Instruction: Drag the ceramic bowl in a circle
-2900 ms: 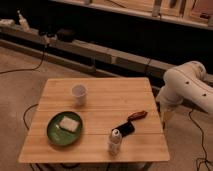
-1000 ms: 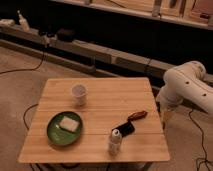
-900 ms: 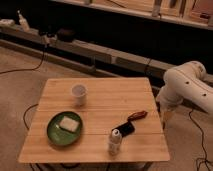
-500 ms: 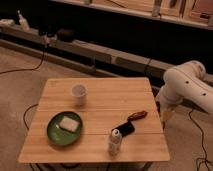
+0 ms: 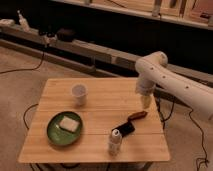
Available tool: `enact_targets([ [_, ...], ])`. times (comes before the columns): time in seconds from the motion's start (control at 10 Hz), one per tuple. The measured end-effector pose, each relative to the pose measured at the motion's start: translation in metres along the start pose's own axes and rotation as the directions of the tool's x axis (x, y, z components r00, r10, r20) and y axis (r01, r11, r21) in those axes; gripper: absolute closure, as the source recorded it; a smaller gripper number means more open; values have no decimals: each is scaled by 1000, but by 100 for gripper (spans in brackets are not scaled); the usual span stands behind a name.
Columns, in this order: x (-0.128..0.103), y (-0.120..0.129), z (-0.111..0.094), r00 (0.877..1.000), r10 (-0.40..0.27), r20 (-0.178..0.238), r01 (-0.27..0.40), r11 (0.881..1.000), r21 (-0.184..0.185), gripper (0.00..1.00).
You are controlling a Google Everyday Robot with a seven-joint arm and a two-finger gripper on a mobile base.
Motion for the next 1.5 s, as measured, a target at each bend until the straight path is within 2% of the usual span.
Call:
enact_targets([
  [0.1, -24, -26, 10, 996, -88, 8, 88, 996, -3, 35],
  [0.2, -53, -42, 15, 983, -179, 36, 179, 984, 0, 35],
  [0.3, -80, -48, 18, 962, -266, 68, 266, 964, 7, 35],
  [0.4, -110, -47, 14, 926, -360, 110, 359, 933, 29, 35],
  [0.5, -134, -39, 5, 883, -445, 151, 441, 895, 61, 35],
  [0.7, -164, -7, -19, 773, -599, 209, 584, 801, 133, 35],
  [0.8, -169, -2, -23, 752, -622, 216, 605, 783, 145, 35],
  [0.9, -177, 3, -28, 726, -651, 223, 631, 759, 161, 35],
  [1.2, -178, 3, -29, 719, -659, 222, 638, 752, 165, 35],
  [1.3, -178, 3, -28, 709, -670, 219, 649, 742, 169, 35],
  [1.4, -179, 1, -28, 683, -700, 208, 678, 714, 176, 35],
  [1.5, -182, -2, -27, 630, -755, 184, 731, 656, 188, 35],
])
